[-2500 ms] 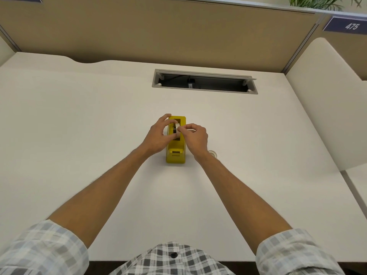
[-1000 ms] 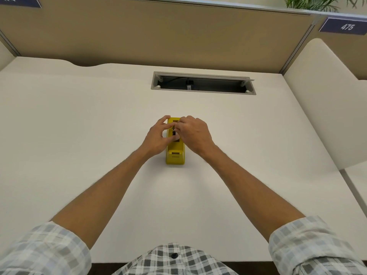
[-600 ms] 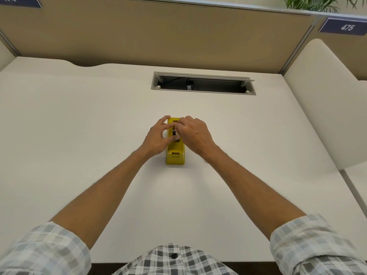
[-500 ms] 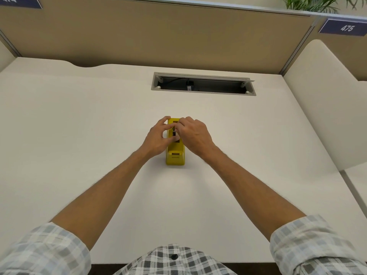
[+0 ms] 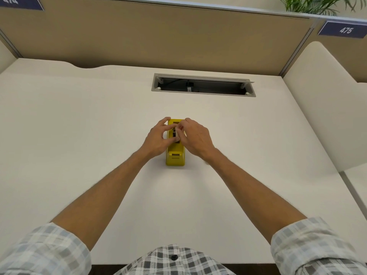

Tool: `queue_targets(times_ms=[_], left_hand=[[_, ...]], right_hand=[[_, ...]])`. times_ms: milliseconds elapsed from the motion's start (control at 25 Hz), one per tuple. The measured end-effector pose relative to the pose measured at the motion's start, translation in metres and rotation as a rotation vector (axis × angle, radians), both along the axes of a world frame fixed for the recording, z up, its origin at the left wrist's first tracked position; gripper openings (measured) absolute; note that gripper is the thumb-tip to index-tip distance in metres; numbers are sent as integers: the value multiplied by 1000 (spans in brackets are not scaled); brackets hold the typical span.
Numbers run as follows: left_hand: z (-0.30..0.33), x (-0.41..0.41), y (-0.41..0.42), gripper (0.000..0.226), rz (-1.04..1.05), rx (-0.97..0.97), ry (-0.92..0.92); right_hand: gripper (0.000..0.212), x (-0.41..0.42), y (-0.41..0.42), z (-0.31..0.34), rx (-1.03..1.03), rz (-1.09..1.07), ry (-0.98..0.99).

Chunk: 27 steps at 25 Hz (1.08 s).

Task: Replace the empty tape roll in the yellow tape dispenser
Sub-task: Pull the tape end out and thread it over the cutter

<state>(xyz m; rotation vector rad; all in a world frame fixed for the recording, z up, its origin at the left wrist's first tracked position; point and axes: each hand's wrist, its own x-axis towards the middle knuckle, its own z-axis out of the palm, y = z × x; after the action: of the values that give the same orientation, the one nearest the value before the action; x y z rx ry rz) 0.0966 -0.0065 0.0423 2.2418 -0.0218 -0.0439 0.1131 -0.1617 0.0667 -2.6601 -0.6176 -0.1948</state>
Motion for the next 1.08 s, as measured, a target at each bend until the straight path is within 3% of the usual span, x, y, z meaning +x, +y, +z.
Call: queue_targets(times_ms=[120, 520, 1080], left_hand=[[0, 0, 1, 52, -7, -14, -4], [-1, 1, 1, 52, -5, 23, 1], [-2, 0, 0, 54, 0, 17, -5]], right_hand=[[25, -2, -2, 0, 60, 3, -7], [24, -2, -1, 4, -88, 6, -126], [22, 0, 4, 6, -152, -2, -109]])
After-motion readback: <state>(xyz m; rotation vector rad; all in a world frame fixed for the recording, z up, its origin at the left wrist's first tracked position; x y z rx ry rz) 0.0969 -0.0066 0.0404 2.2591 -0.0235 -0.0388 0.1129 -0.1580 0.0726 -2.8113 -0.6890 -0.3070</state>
